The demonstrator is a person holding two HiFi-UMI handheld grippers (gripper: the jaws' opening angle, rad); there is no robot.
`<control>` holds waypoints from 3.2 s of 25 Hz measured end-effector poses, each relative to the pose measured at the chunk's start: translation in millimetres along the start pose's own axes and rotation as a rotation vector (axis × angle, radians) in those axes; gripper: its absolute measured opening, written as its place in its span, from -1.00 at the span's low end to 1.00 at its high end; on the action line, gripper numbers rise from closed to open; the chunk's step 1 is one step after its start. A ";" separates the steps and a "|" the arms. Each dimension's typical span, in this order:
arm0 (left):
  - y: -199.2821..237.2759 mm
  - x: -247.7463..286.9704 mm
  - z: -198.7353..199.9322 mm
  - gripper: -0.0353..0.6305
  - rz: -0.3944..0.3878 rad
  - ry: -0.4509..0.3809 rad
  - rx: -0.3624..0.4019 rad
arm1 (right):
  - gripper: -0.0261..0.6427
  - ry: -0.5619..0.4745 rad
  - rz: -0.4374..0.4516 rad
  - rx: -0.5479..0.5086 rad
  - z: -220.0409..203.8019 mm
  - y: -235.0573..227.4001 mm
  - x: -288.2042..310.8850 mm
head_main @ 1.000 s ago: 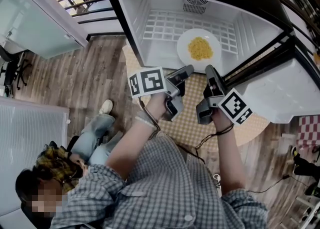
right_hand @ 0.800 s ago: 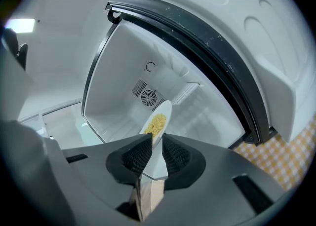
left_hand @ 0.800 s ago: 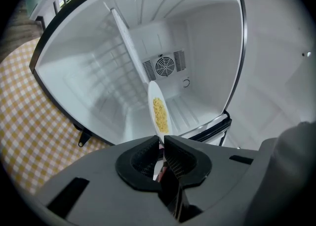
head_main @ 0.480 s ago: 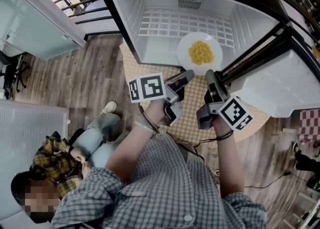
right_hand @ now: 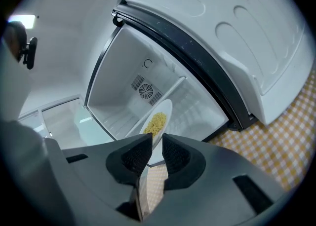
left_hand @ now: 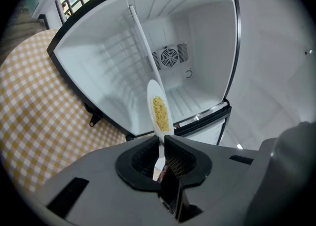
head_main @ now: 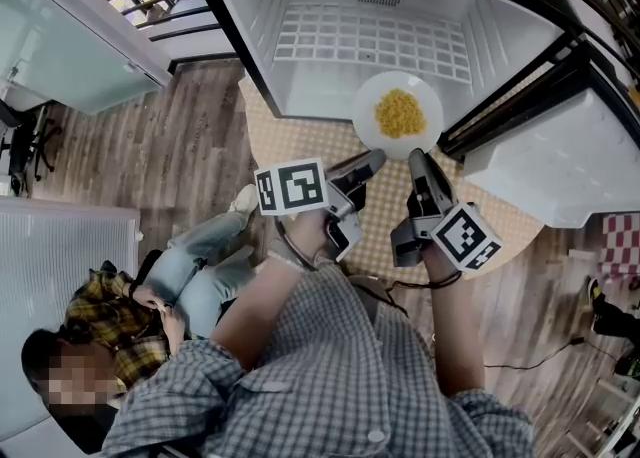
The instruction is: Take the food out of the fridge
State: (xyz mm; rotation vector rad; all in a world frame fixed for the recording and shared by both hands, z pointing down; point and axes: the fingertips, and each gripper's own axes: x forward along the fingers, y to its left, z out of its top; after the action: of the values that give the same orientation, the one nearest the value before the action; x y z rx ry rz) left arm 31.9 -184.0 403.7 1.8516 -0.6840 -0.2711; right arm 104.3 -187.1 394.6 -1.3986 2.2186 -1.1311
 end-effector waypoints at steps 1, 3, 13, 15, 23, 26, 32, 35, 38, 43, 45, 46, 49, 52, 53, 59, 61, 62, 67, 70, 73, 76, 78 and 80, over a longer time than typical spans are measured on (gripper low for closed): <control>0.2 -0.8 -2.6 -0.77 0.000 0.001 -0.003 | -0.75 -0.004 0.000 0.005 -1.6 -0.8 -2.3; 1.3 -1.9 -8.7 -0.77 0.002 0.010 -0.003 | -0.75 -0.006 -0.007 0.010 -5.2 -3.3 -7.6; 24.3 3.4 -48.0 -0.76 0.032 0.107 -0.019 | -0.75 0.029 -0.097 0.024 -31.4 -33.9 -31.7; 29.5 5.1 -56.1 -0.76 0.044 0.128 -0.023 | -0.75 0.033 -0.118 0.037 -37.0 -41.8 -35.8; 54.5 11.4 -82.2 -0.76 0.099 0.208 -0.020 | -0.75 0.057 -0.195 0.078 -61.3 -71.7 -46.2; 64.9 13.2 -91.1 -0.76 0.122 0.241 -0.019 | -0.75 0.071 -0.234 0.092 -71.9 -83.1 -49.1; 89.9 16.1 -107.5 -0.76 0.166 0.296 -0.041 | -0.75 0.120 -0.297 0.123 -93.6 -105.4 -50.7; 103.3 16.8 -114.8 -0.76 0.198 0.321 -0.055 | -0.74 0.155 -0.322 0.140 -105.1 -116.5 -50.1; 114.7 16.4 -120.7 -0.76 0.224 0.331 -0.079 | -0.73 0.188 -0.346 0.163 -115.7 -125.7 -49.2; 128.6 17.3 -129.8 -0.73 0.252 0.369 -0.095 | -0.73 0.226 -0.382 0.188 -126.5 -136.7 -49.5; 134.3 17.7 -133.2 -0.71 0.274 0.392 -0.080 | -0.73 0.235 -0.396 0.198 -130.6 -140.5 -49.6; 136.5 18.0 -134.4 -0.70 0.287 0.405 -0.065 | -0.73 0.238 -0.403 0.199 -132.2 -142.1 -49.4; 141.1 18.7 -137.6 -0.66 0.327 0.451 0.001 | -0.73 0.252 -0.419 0.197 -136.0 -146.0 -48.8; 142.1 19.1 -140.2 -0.64 0.350 0.501 0.091 | -0.73 0.262 -0.423 0.185 -137.1 -147.0 -48.1; 142.0 19.1 -140.7 -0.61 0.355 0.515 0.127 | -0.73 0.266 -0.422 0.176 -137.1 -146.7 -47.7; 140.6 17.9 -143.8 -0.44 0.349 0.560 0.203 | -0.72 0.309 -0.430 0.108 -140.4 -148.4 -46.8; 141.1 15.4 -142.3 -0.41 0.346 0.570 0.213 | -0.71 0.330 -0.430 0.074 -141.4 -149.7 -47.2; 141.7 13.8 -140.9 -0.39 0.348 0.573 0.219 | -0.71 0.340 -0.431 0.058 -141.9 -150.5 -47.5; 144.1 4.1 -132.9 -0.37 0.357 0.566 0.230 | -0.62 0.361 -0.439 -0.021 -140.7 -151.5 -52.1; 138.1 0.1 -130.8 -0.37 0.330 0.569 0.249 | -0.63 0.337 -0.447 -0.064 -131.3 -148.1 -56.1; 130.5 -3.6 -125.1 -0.50 0.321 0.558 0.314 | -0.65 0.311 -0.462 -0.118 -120.1 -142.8 -60.1; 120.1 -5.0 -117.4 -0.87 0.297 0.526 0.389 | -0.82 0.284 -0.450 -0.177 -107.6 -131.7 -60.4; 112.3 -4.9 -113.5 -0.87 0.279 0.512 0.434 | -0.87 0.270 -0.429 -0.209 -100.5 -122.7 -59.3; 104.7 -4.9 -107.4 -0.87 0.273 0.490 0.485 | -0.88 0.252 -0.401 -0.247 -92.3 -112.0 -57.1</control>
State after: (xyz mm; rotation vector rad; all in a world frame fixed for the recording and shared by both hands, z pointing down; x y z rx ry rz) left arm 46.7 -122.7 539.9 2.1313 -0.6796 0.5580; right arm 147.9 -120.2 528.5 -1.9695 2.3806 -1.2482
